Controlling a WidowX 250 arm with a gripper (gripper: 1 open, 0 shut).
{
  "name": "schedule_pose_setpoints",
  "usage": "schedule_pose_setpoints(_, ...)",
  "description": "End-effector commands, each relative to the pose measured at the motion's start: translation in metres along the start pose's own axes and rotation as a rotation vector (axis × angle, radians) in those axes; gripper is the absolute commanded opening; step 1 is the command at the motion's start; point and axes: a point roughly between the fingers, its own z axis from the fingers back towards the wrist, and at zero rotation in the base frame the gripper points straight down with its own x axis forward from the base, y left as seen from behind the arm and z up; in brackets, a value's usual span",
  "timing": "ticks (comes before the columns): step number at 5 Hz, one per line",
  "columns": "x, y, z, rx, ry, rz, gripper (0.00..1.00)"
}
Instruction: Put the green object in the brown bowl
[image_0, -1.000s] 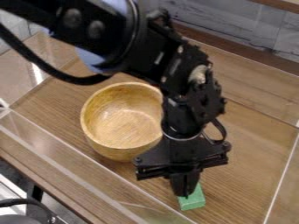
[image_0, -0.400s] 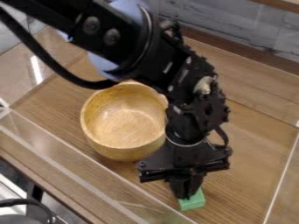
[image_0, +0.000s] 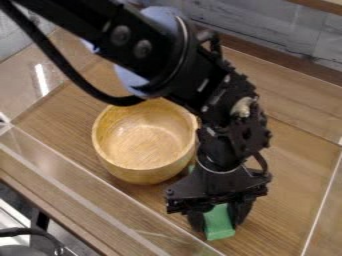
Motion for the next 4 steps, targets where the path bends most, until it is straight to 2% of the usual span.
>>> schedule_pose_setpoints(1, 0.0013, -0.009, 0.0014, -0.017, -0.016, -0.006, 1.0)
schedule_pose_setpoints(2, 0.002, -0.0077, -0.0033, -0.001, -0.019, -0.005, 1.0)
schedule_pose_setpoints(3, 0.0036, -0.0077, -0.0049, 0.002, -0.012, -0.003, 0.0)
schedule_pose_setpoints(4, 0.0046, -0.0082, -0.0048, 0.008, -0.008, -0.009, 1.0)
